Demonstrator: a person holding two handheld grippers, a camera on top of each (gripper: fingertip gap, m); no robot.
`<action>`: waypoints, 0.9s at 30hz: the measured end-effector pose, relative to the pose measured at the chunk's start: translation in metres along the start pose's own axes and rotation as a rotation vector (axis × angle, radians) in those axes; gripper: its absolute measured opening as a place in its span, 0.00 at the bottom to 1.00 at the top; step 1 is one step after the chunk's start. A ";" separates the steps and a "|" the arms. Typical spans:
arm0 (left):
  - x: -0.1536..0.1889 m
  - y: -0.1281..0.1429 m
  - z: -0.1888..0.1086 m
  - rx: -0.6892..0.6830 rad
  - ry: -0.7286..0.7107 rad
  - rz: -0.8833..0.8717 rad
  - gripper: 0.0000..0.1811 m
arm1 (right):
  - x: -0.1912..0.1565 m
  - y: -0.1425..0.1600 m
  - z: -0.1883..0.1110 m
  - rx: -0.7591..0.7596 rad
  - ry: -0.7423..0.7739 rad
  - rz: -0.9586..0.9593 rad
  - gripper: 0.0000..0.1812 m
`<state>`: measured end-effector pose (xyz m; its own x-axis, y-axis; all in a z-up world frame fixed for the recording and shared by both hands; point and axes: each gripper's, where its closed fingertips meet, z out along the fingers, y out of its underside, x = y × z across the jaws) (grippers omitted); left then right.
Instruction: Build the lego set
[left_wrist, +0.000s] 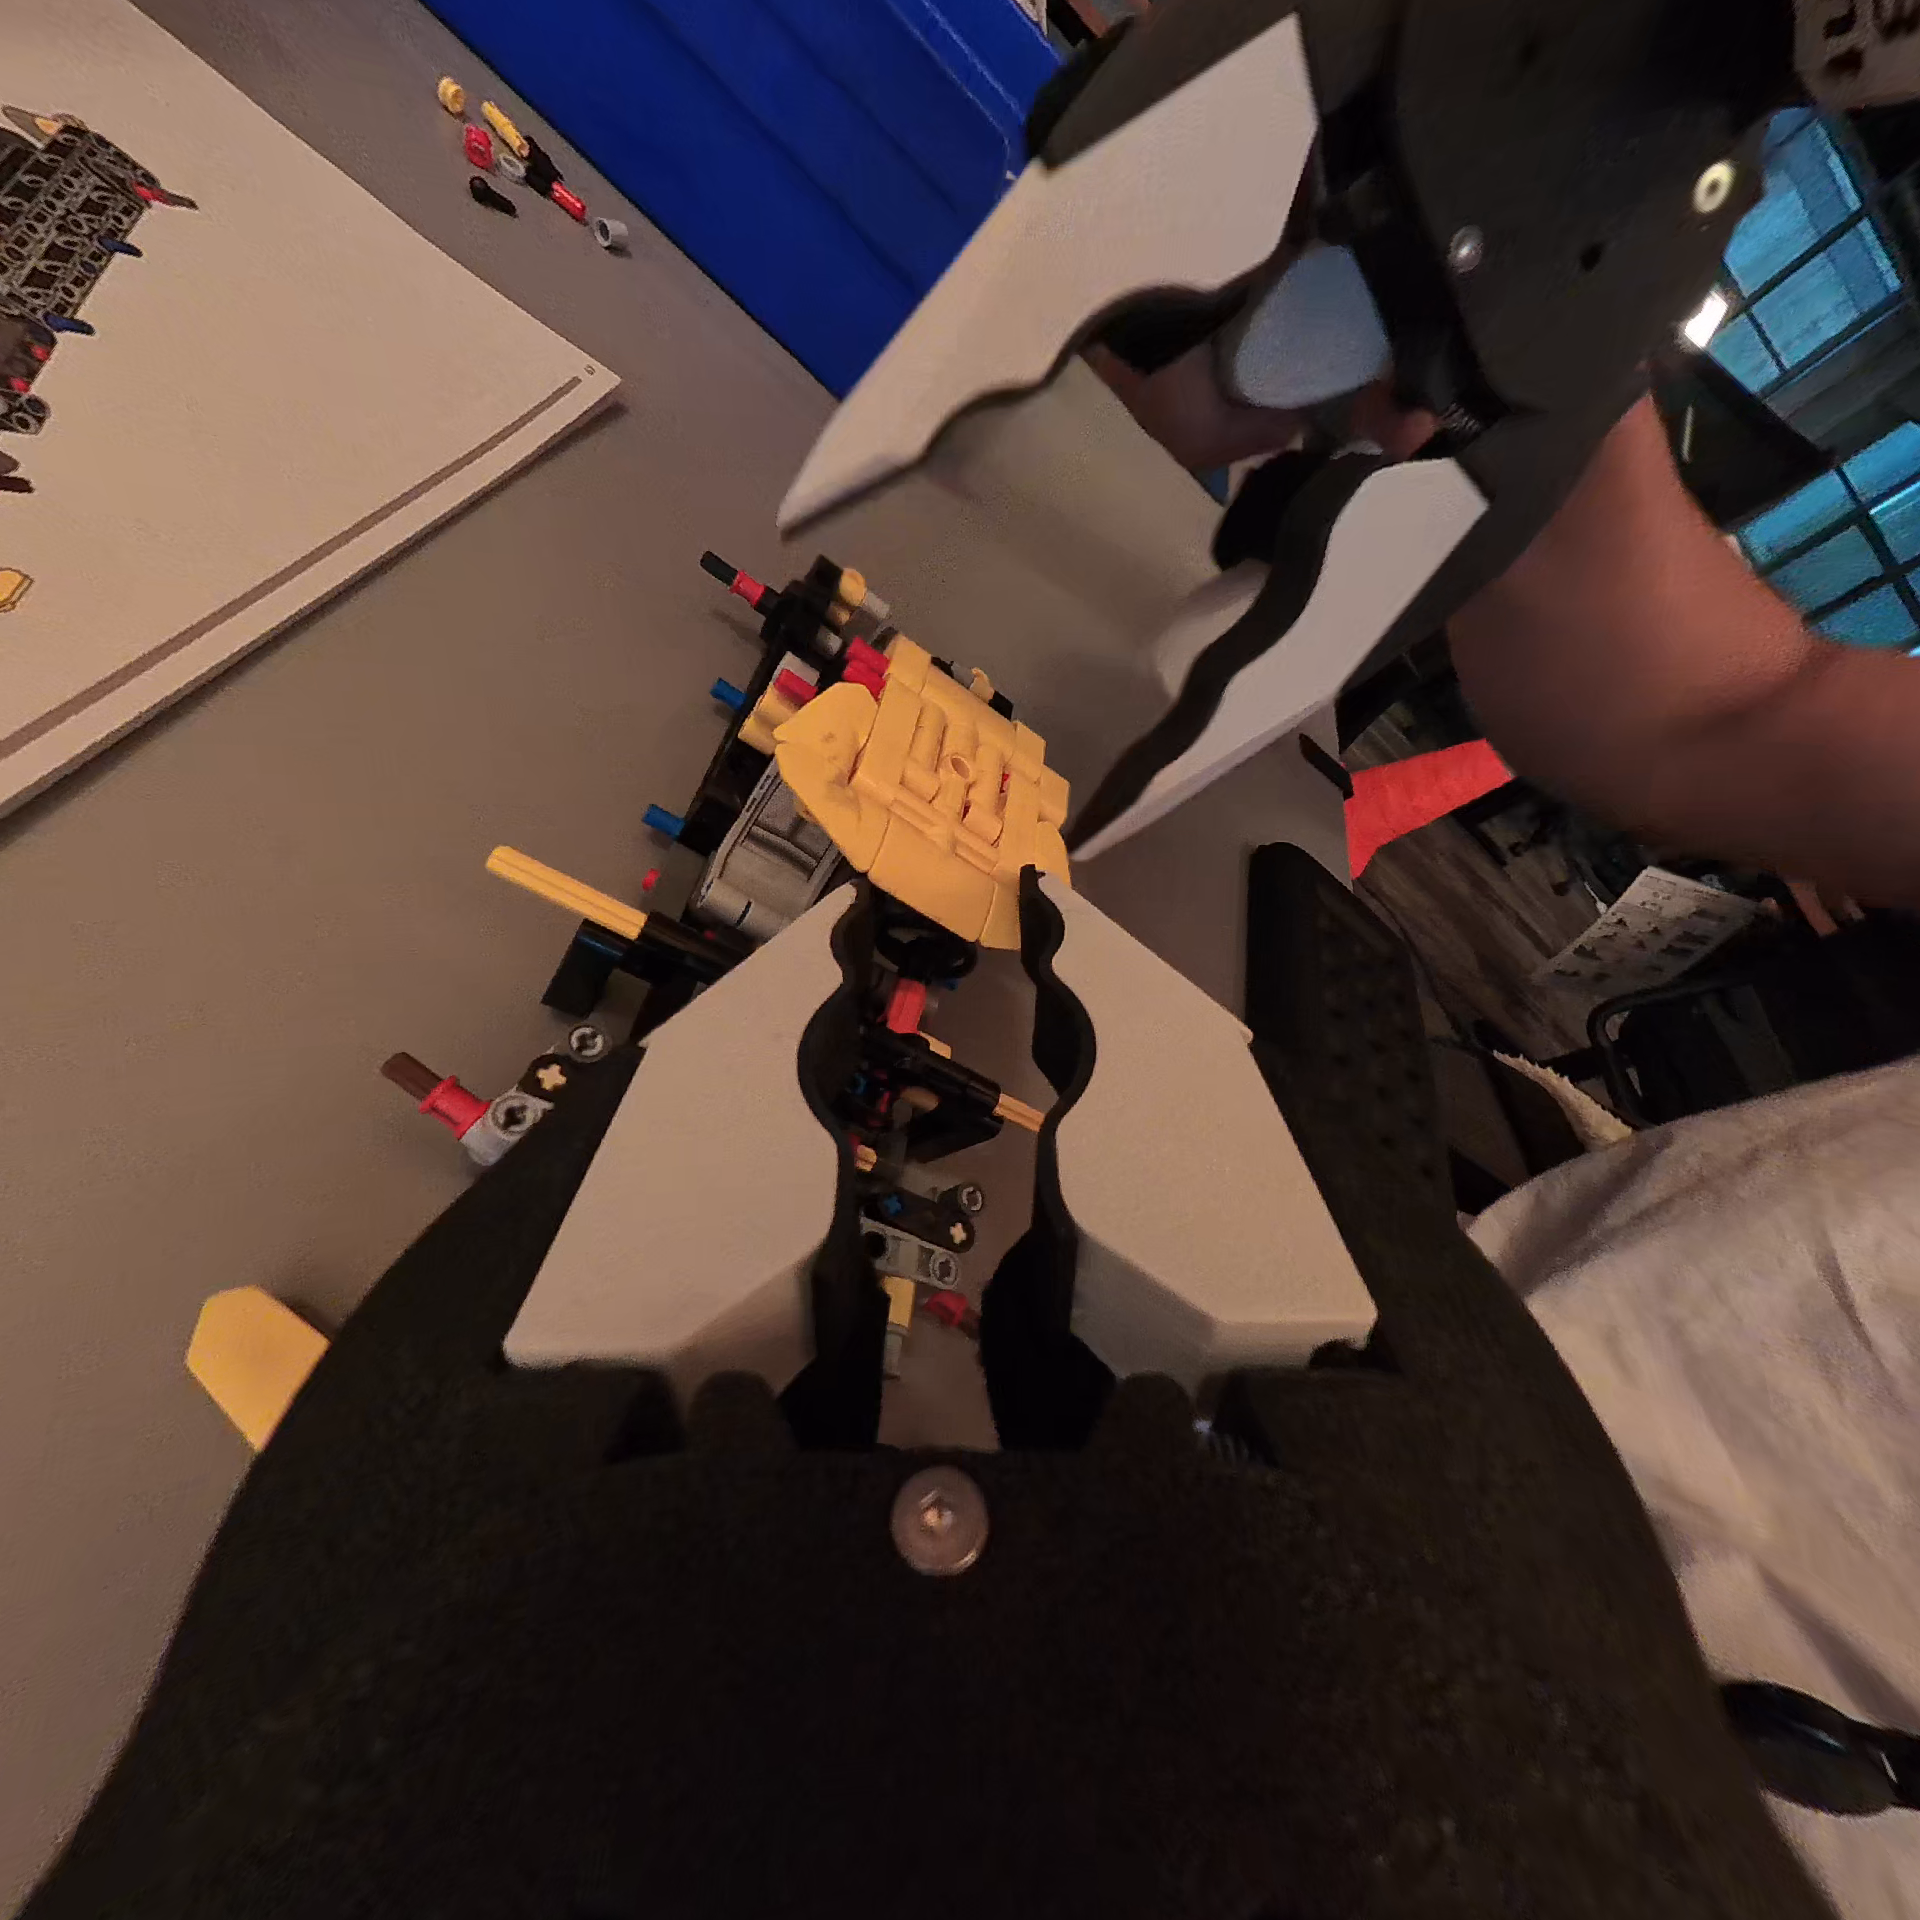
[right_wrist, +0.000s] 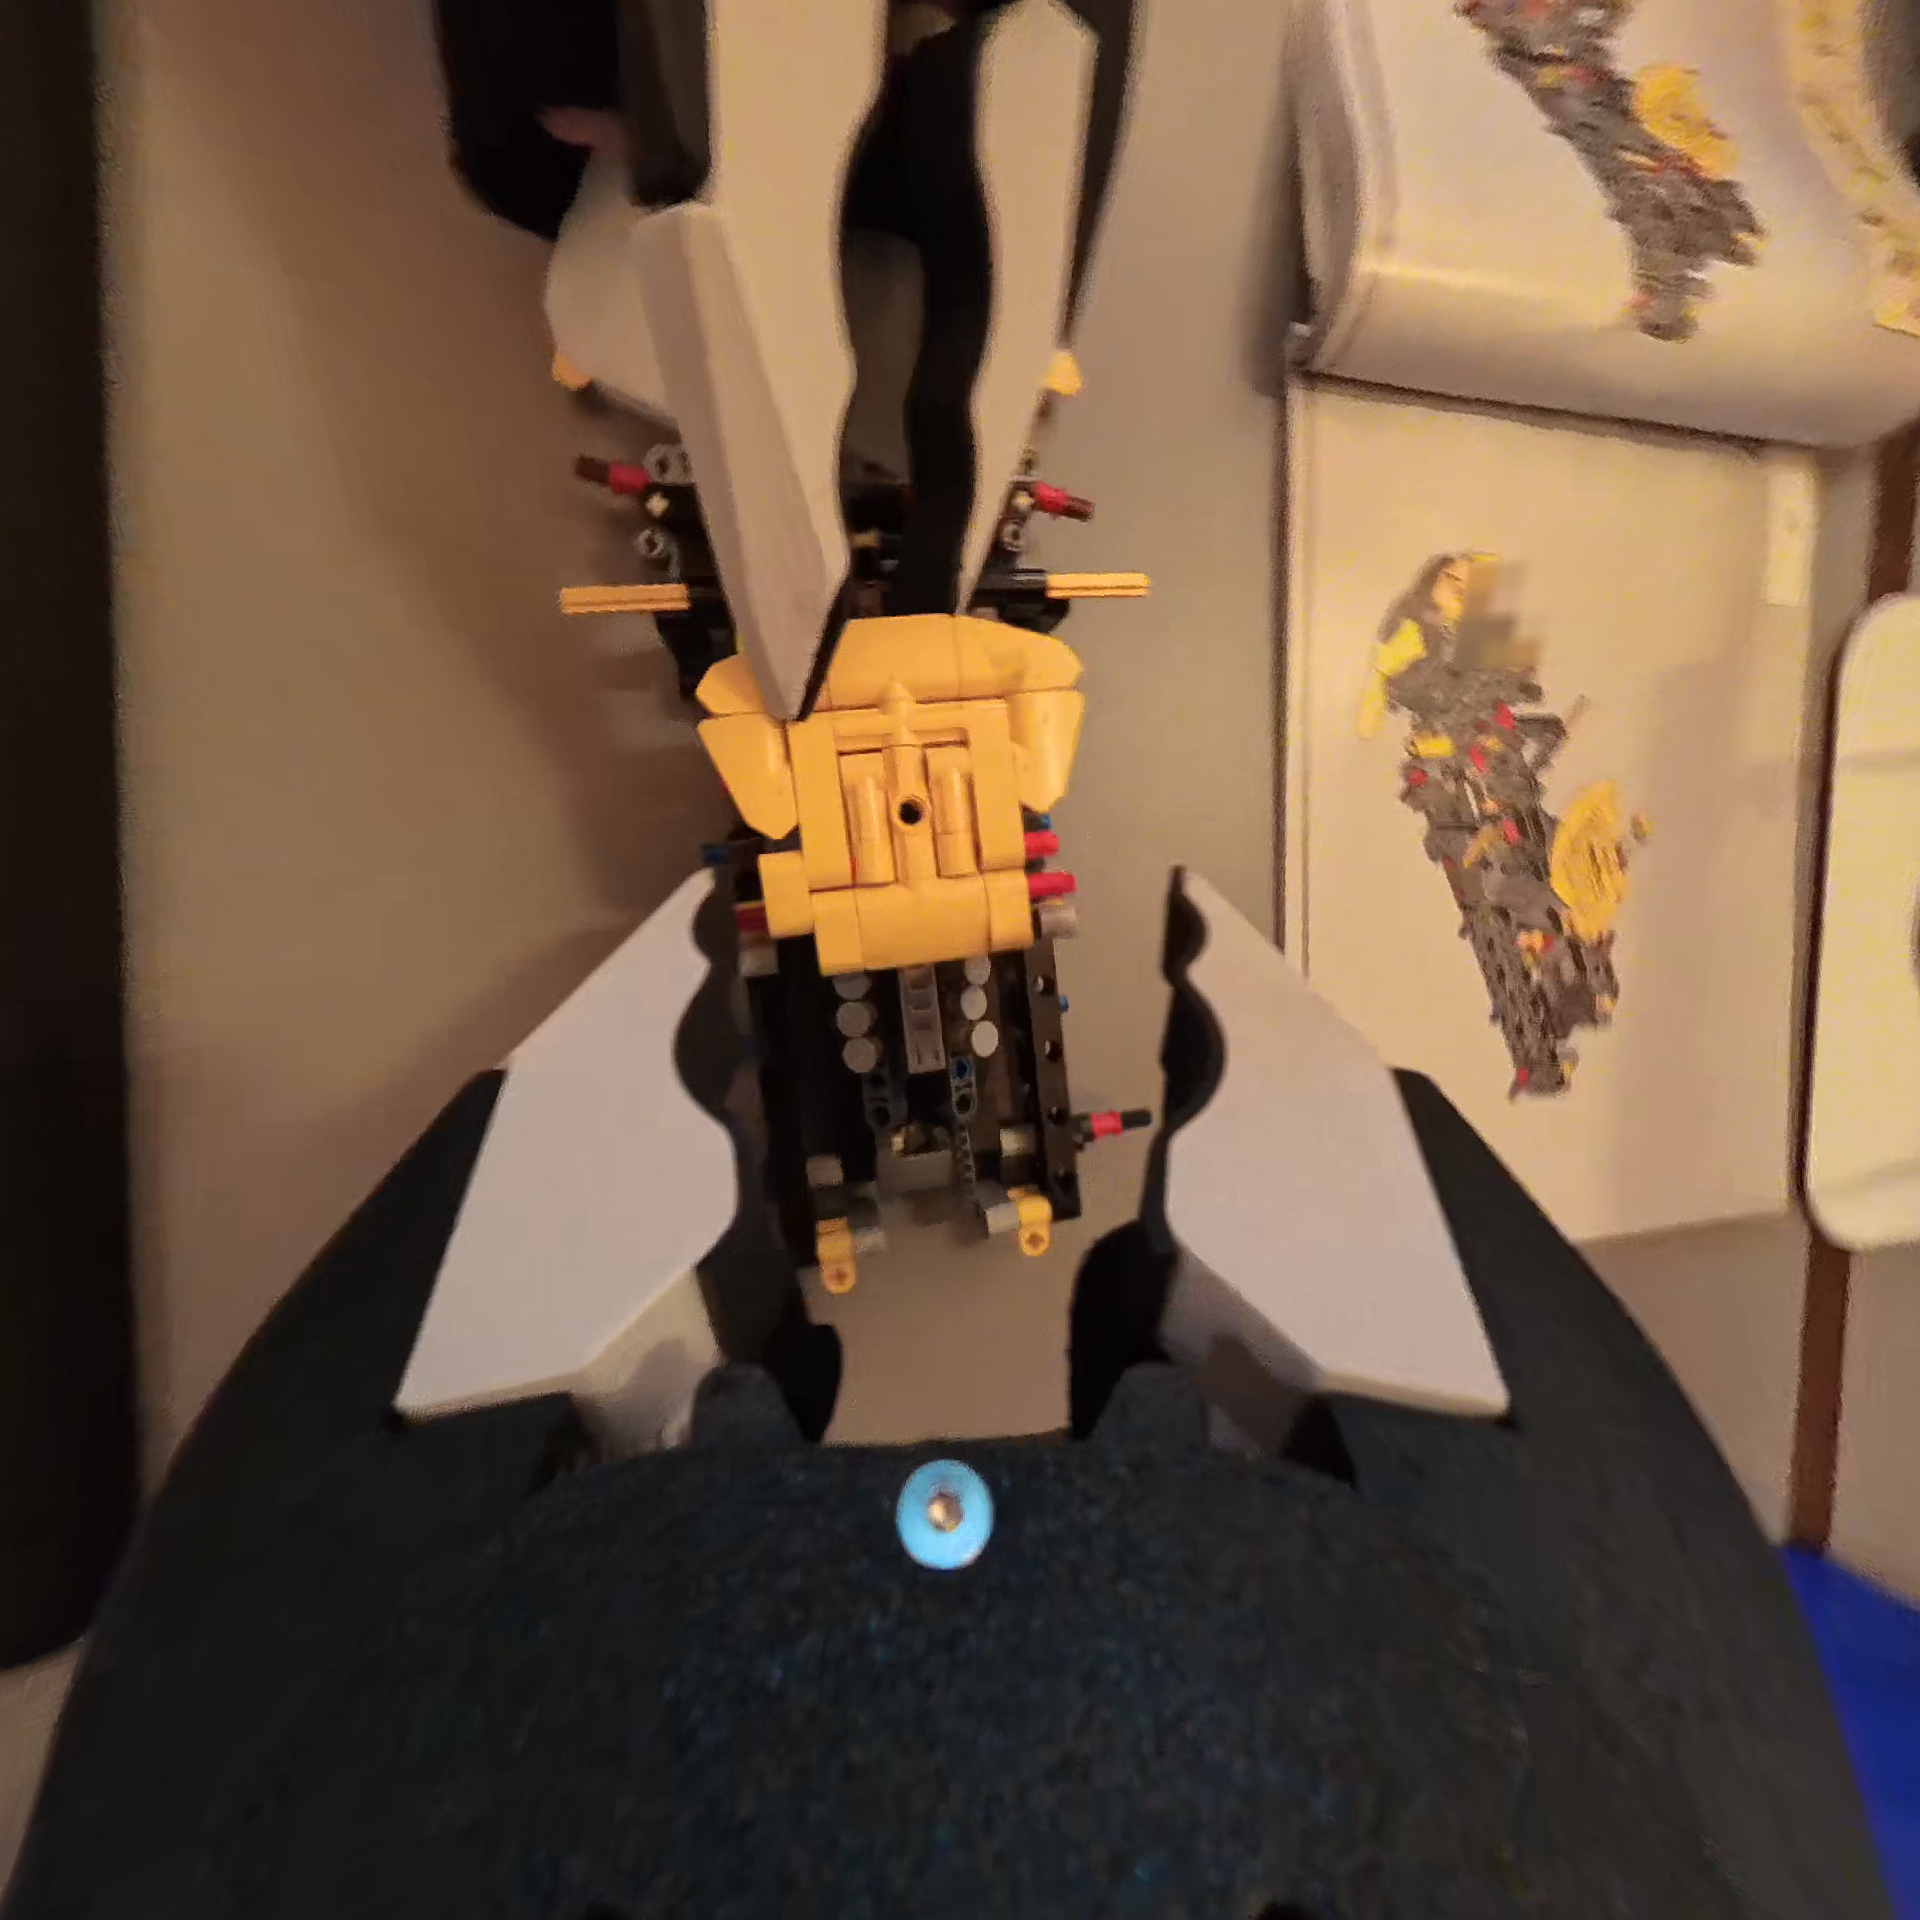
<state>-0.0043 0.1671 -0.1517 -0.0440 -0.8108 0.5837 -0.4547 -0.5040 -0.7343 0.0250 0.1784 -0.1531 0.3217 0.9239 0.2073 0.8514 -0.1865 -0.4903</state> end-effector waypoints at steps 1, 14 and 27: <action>0.000 0.000 0.000 0.002 -0.002 -0.009 0.15 | 0.000 -0.001 -0.006 0.032 0.021 0.078 0.49; -0.043 -0.005 -0.132 0.108 -0.259 0.018 0.19 | -0.016 -0.020 0.011 0.324 0.678 1.042 0.50; -0.082 0.092 -0.175 -0.282 -0.558 0.443 0.23 | 0.003 -0.009 0.016 0.264 0.691 0.996 0.39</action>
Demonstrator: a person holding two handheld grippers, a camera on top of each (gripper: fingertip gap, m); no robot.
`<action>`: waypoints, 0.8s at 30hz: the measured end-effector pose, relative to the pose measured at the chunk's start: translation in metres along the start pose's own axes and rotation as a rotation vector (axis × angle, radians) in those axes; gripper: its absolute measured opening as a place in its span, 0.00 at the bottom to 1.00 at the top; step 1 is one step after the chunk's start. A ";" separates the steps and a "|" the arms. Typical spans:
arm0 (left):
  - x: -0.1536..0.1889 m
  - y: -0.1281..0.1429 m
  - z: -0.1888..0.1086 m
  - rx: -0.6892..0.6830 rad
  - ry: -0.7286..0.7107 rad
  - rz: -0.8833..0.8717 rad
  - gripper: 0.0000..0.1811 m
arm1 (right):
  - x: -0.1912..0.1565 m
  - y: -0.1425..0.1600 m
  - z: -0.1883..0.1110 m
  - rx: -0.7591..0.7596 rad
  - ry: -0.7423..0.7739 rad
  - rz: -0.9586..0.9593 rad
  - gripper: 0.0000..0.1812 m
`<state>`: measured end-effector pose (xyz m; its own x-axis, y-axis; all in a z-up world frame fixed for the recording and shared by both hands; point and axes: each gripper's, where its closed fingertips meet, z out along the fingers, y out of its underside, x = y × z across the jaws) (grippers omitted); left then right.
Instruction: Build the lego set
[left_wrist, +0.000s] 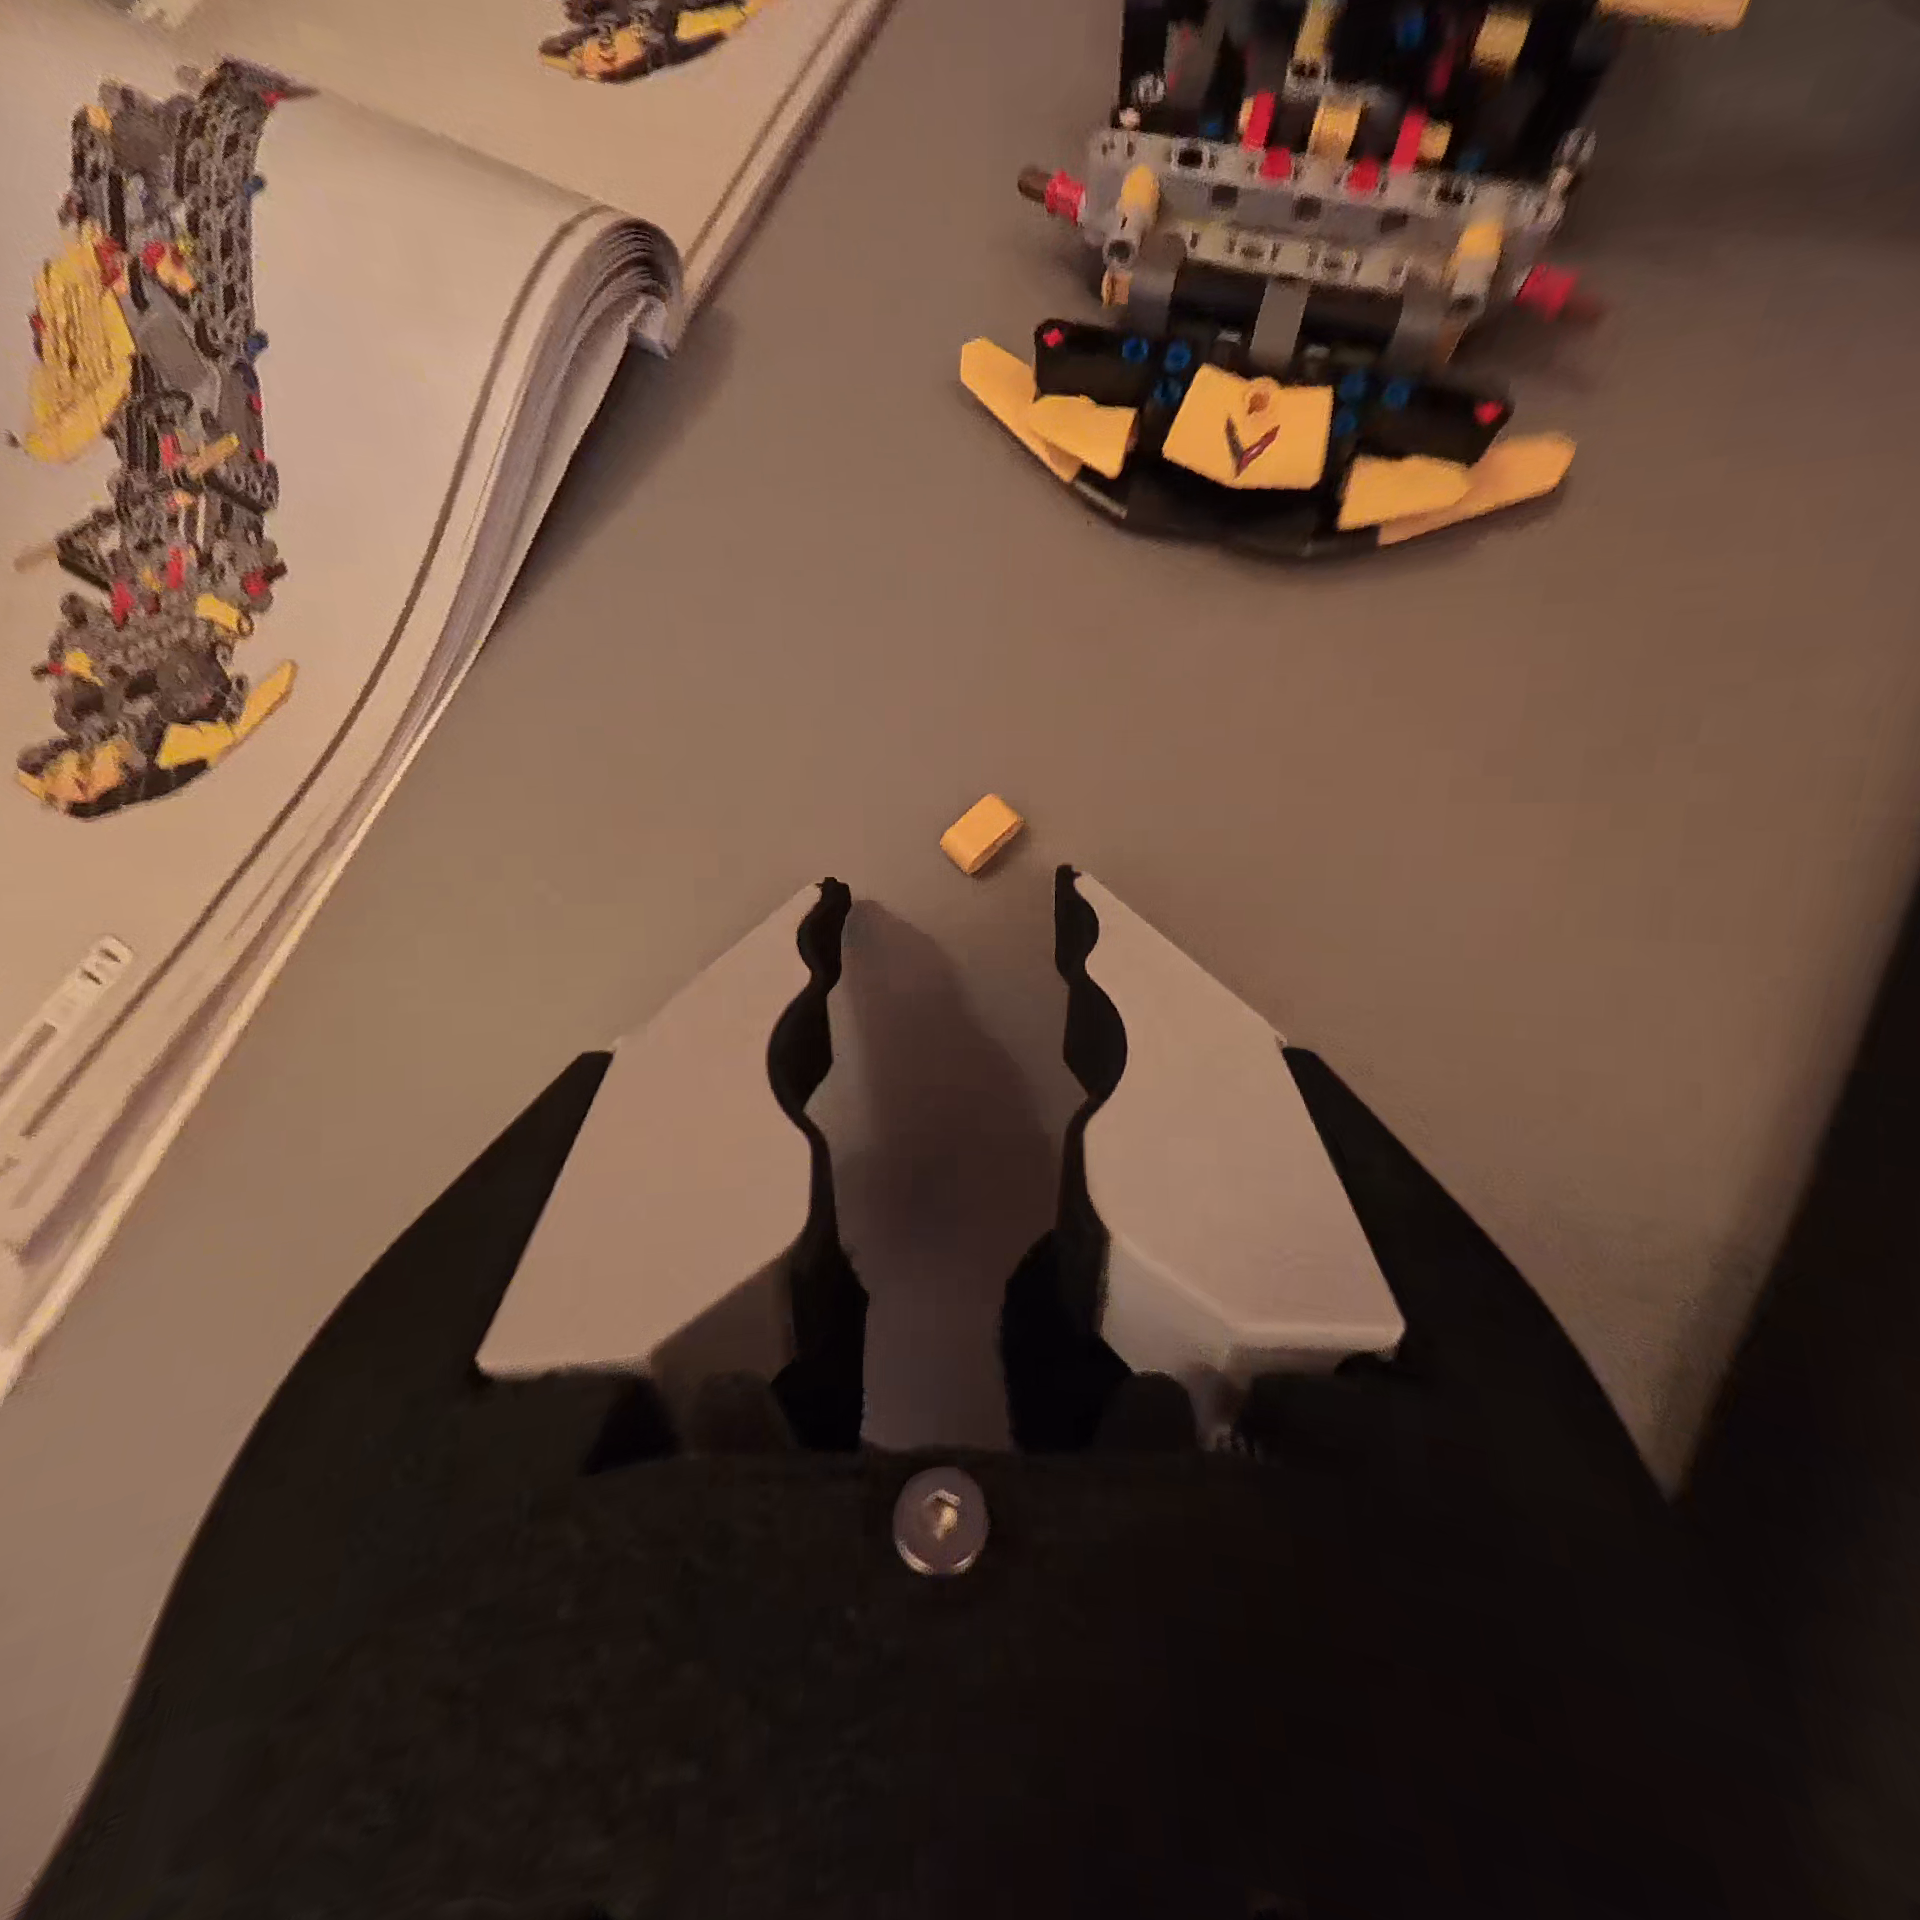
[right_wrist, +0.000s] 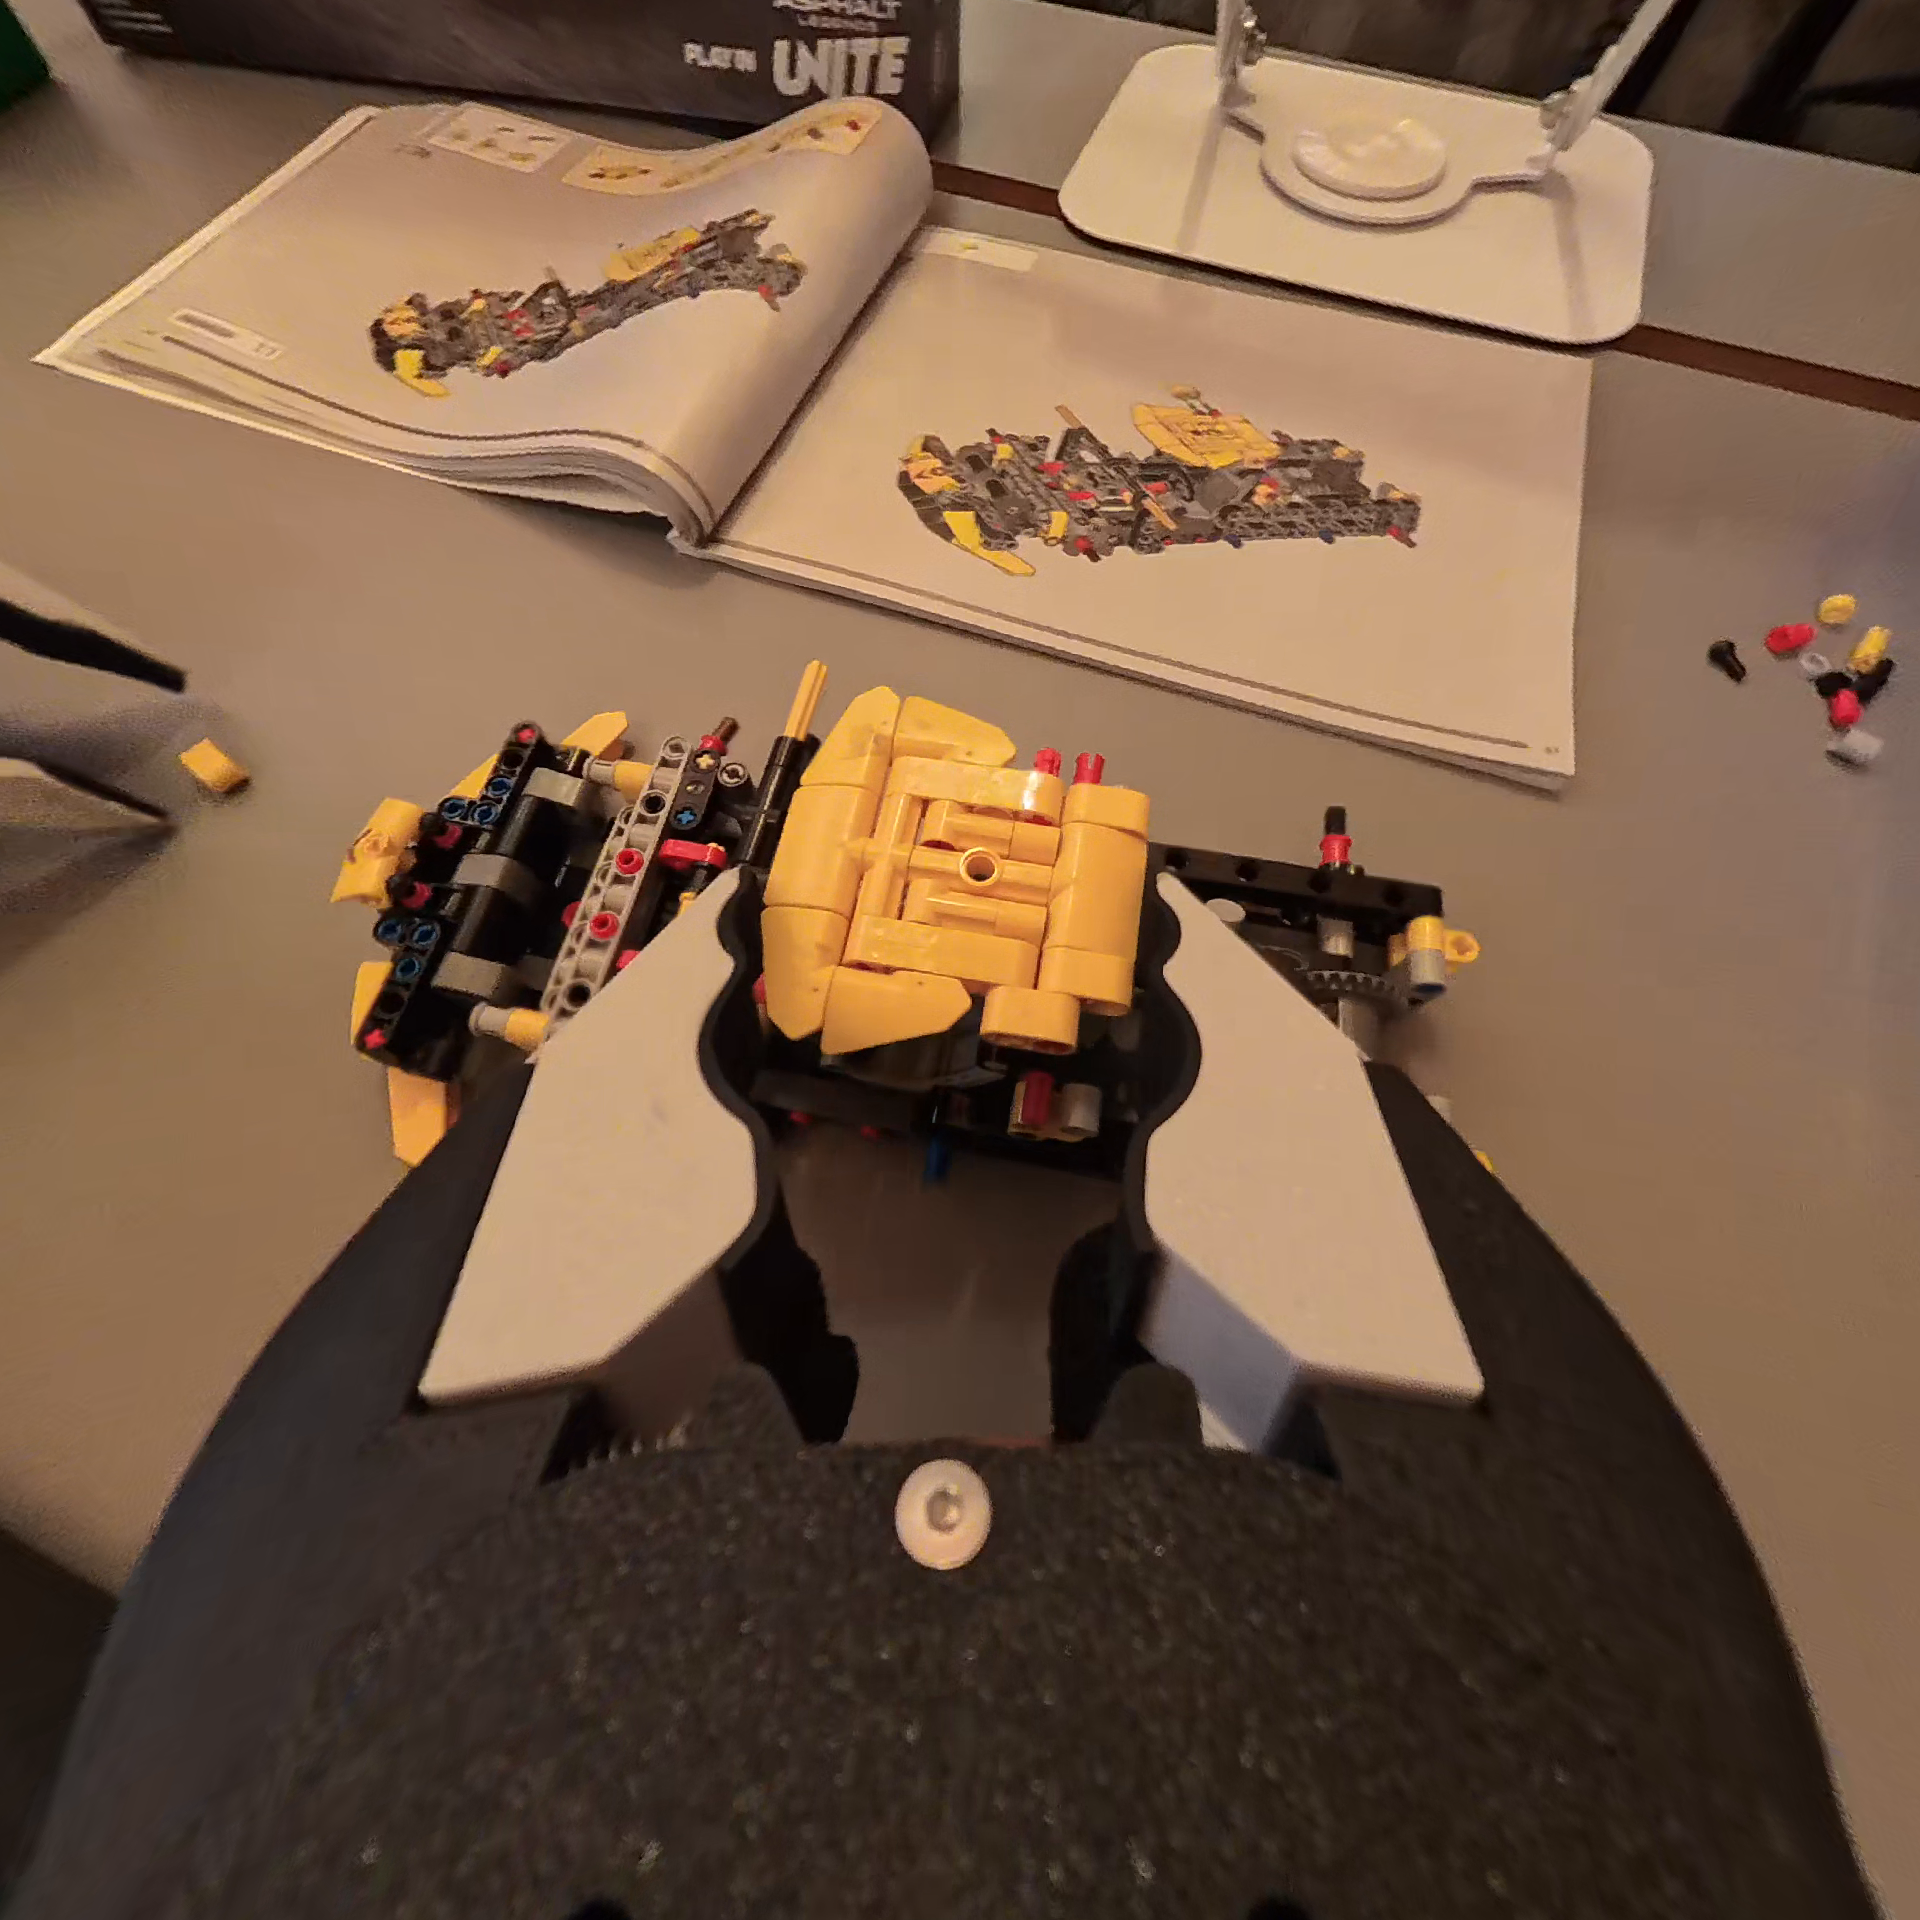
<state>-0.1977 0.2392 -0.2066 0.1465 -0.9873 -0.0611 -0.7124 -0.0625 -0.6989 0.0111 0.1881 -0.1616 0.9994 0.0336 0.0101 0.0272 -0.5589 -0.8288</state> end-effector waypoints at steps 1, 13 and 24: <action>0.000 -0.001 0.001 0.001 -0.014 0.033 0.22 | -0.001 -0.001 0.000 -0.004 -0.021 -0.018 0.39; 0.004 -0.004 0.002 -0.004 -0.087 -0.167 0.17 | -0.021 0.001 -0.005 -0.061 -0.492 -0.299 0.39; 0.012 -0.029 -0.001 0.130 -0.146 -0.321 0.17 | -0.022 0.000 -0.029 -0.069 -0.807 -0.510 0.39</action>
